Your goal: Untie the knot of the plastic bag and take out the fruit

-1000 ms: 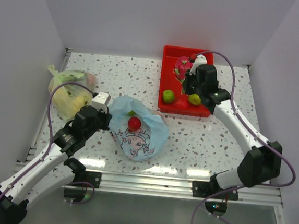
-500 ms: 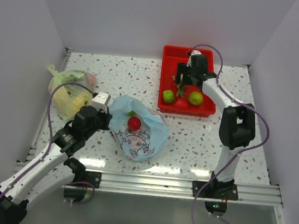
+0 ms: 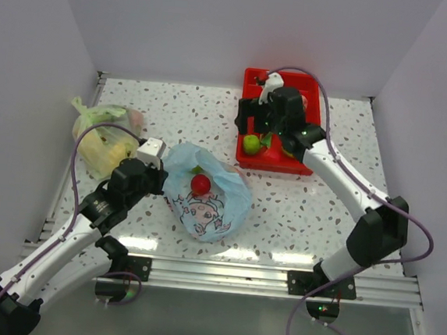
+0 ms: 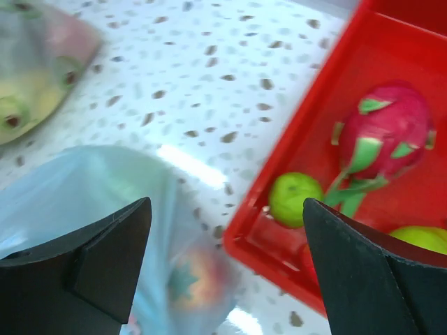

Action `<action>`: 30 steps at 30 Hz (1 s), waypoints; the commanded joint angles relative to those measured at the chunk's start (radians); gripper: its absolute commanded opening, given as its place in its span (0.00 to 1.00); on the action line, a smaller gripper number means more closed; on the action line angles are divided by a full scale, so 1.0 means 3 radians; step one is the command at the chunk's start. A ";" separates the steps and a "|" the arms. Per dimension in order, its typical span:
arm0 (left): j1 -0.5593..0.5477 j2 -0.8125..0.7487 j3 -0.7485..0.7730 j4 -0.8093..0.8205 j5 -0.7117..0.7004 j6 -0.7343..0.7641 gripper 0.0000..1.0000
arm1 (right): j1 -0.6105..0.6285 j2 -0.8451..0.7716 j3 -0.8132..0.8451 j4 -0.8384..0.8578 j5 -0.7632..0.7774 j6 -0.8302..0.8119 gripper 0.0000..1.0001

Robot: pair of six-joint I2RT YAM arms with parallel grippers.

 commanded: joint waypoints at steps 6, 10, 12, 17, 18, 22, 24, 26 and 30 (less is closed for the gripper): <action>0.0017 -0.0032 0.0005 0.0186 0.0018 0.0061 0.00 | 0.0798 -0.0693 -0.0632 0.0240 -0.0077 0.0032 0.93; 0.0017 -0.0022 0.0005 0.0196 0.0013 0.0061 0.00 | 0.1069 -0.0826 -0.0979 0.0480 -0.0443 0.0069 0.92; 0.0022 -0.0012 0.0005 0.0191 0.0018 0.0056 0.00 | 0.1227 -0.0837 -0.1056 0.0613 -0.0588 0.0058 0.92; 0.0022 -0.0011 0.0010 0.0191 0.0018 0.0051 0.00 | 0.1412 -0.0683 -0.1174 0.0643 -0.0727 0.0099 0.92; 0.0022 -0.0011 0.0005 0.0191 0.0018 0.0056 0.00 | 0.1407 -0.0663 -0.1230 0.0715 -0.0727 0.0140 0.92; 0.0017 0.0009 0.0005 0.0202 0.0028 0.0056 0.00 | 0.1412 -0.0408 -0.1303 0.0859 -0.0737 0.0303 0.92; 0.0022 0.0014 0.0010 0.0202 0.0028 0.0056 0.00 | 0.1412 -0.0290 -0.1261 0.0864 -0.0803 0.0349 0.91; 0.0022 -0.0001 0.0005 0.0201 0.0033 0.0056 0.00 | 0.1412 -0.0152 -0.1271 0.0996 -0.0788 0.0390 0.91; 0.0022 -0.0037 -0.0011 0.0212 0.0028 0.0056 0.00 | 0.1417 0.0038 -0.1282 0.1150 -0.0483 0.0426 0.91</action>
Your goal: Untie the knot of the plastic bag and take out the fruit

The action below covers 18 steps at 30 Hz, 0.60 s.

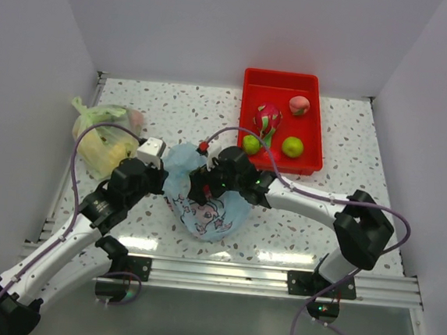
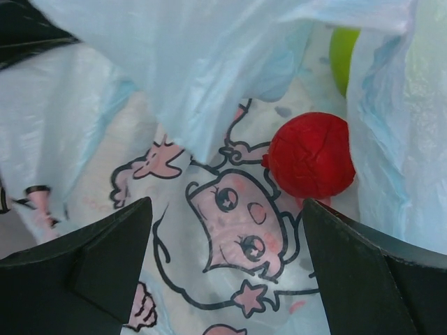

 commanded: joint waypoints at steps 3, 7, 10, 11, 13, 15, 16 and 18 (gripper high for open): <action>0.0022 -0.0013 0.0005 0.0194 0.0050 0.0066 0.00 | 0.0000 0.0158 0.0023 0.0438 0.0318 0.0107 0.91; 0.0022 -0.0003 0.0005 0.0194 0.0060 0.0066 0.00 | -0.0005 0.0306 0.0125 0.0485 0.0609 0.0082 0.92; 0.0022 -0.0018 0.0000 0.0194 0.0060 0.0066 0.00 | 0.0000 0.0469 0.0207 0.0490 0.0706 0.0092 0.92; 0.0022 -0.0023 0.0000 0.0199 0.0060 0.0066 0.00 | 0.0000 0.0515 0.0222 0.0520 0.0747 0.0097 0.92; 0.0022 -0.0013 0.0000 0.0199 0.0060 0.0066 0.00 | 0.0000 0.0633 0.0258 0.0571 0.0793 0.0128 0.92; 0.0022 -0.0008 0.0000 0.0204 0.0070 0.0066 0.00 | -0.0005 0.0705 0.0284 0.0612 0.0834 0.0163 0.92; 0.0022 0.0003 0.0000 0.0199 0.0070 0.0071 0.00 | 0.0000 0.0776 0.0309 0.0663 0.0845 0.0174 0.92; 0.0022 0.0003 0.0005 0.0204 0.0076 0.0066 0.00 | 0.0001 0.0843 0.0335 0.0699 0.0875 0.0184 0.92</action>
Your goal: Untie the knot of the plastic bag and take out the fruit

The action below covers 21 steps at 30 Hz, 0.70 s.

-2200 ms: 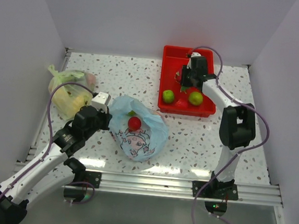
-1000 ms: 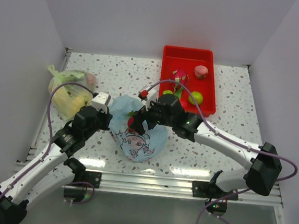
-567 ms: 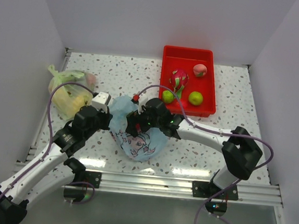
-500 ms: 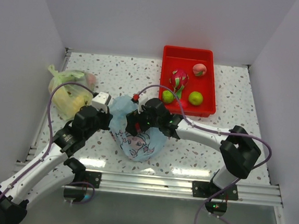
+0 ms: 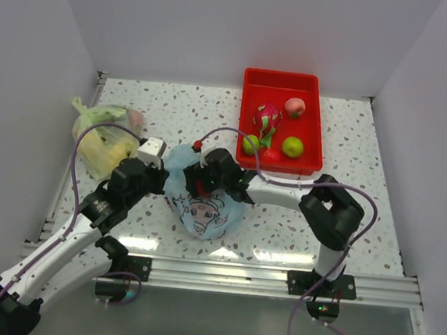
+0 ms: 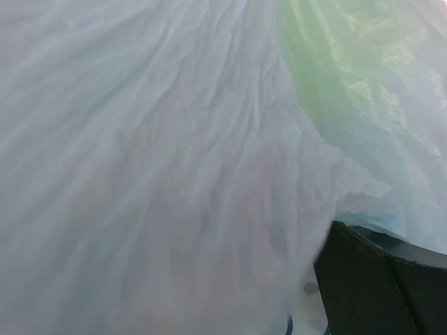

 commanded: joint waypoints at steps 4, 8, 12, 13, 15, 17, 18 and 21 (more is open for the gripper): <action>0.0022 0.0003 0.0005 0.0170 0.0031 0.0070 0.00 | 0.0009 0.0215 0.0265 0.0245 0.0162 0.0067 0.91; 0.0022 0.0003 0.0005 0.0165 0.0031 0.0065 0.00 | 0.0015 0.0252 0.0215 0.0266 0.0137 0.0072 0.84; 0.0022 0.0003 0.0000 0.0170 0.0031 0.0065 0.00 | 0.0009 0.0114 0.0077 0.0256 0.0090 0.0067 0.60; 0.0022 0.0003 0.0000 0.0165 0.0031 0.0065 0.00 | 0.0014 0.0073 -0.0010 0.0261 0.0085 0.0072 0.51; 0.0022 -0.0002 0.0000 0.0165 0.0026 0.0065 0.00 | 0.0014 -0.0100 -0.0102 0.0256 0.0090 0.0062 0.28; 0.0022 -0.0003 0.0000 0.0165 0.0021 0.0065 0.00 | 0.0015 -0.0229 -0.0210 0.0200 0.0080 0.0041 0.18; 0.0022 -0.0002 0.0005 0.0165 0.0021 0.0065 0.00 | 0.0015 -0.0290 -0.0266 0.0174 0.0070 0.0026 0.13; 0.0022 0.0003 0.0000 0.0170 0.0021 0.0065 0.00 | 0.0015 -0.0586 -0.0363 0.0072 0.0014 0.0006 0.09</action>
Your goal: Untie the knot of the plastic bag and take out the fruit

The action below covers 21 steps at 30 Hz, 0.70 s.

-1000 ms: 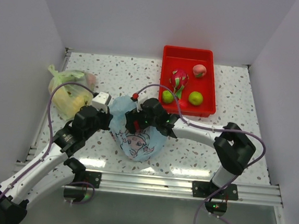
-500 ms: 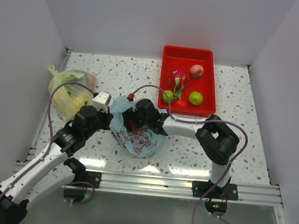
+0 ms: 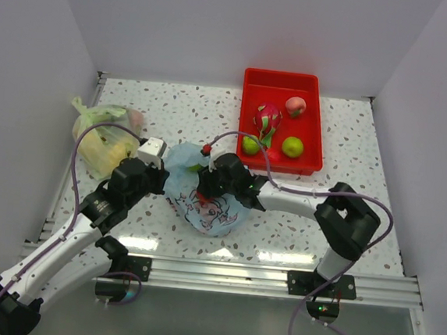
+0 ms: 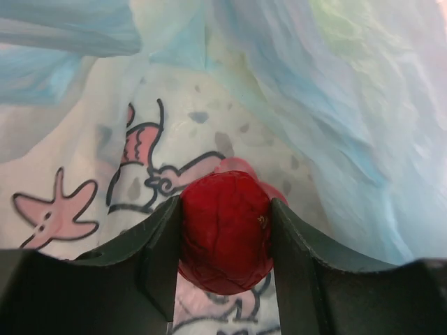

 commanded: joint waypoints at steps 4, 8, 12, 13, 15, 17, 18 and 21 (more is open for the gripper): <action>0.0022 -0.0005 0.0005 0.0165 0.0014 0.0065 0.00 | 0.0009 -0.0709 -0.0102 -0.0131 -0.0097 -0.0066 0.04; 0.0022 0.0005 0.0010 0.0165 0.0014 0.0060 0.00 | 0.0009 -0.1077 -0.0061 -0.0264 -0.0097 -0.0122 0.02; 0.0022 0.0015 0.0005 0.0165 0.0019 0.0065 0.00 | 0.0004 -0.1318 0.0138 -0.0489 0.0117 -0.0331 0.01; 0.0022 0.0015 0.0005 0.0165 0.0020 0.0065 0.00 | -0.0006 -0.1354 0.0184 -0.0580 0.0280 -0.0377 0.00; 0.0022 0.0016 0.0005 0.0165 0.0020 0.0065 0.00 | -0.0047 -0.1451 0.0317 -0.0647 0.0373 -0.0515 0.00; 0.0022 0.0010 0.0005 0.0165 0.0020 0.0065 0.00 | -0.0164 -0.1487 0.0384 -0.0694 0.0455 -0.0577 0.00; 0.0022 0.0010 0.0005 0.0170 0.0020 0.0065 0.00 | -0.0225 -0.1502 0.0430 -0.0704 0.0470 -0.0602 0.00; 0.0022 0.0010 0.0010 0.0170 0.0025 0.0065 0.00 | -0.0588 -0.1502 0.0466 -0.0719 0.0562 -0.0547 0.00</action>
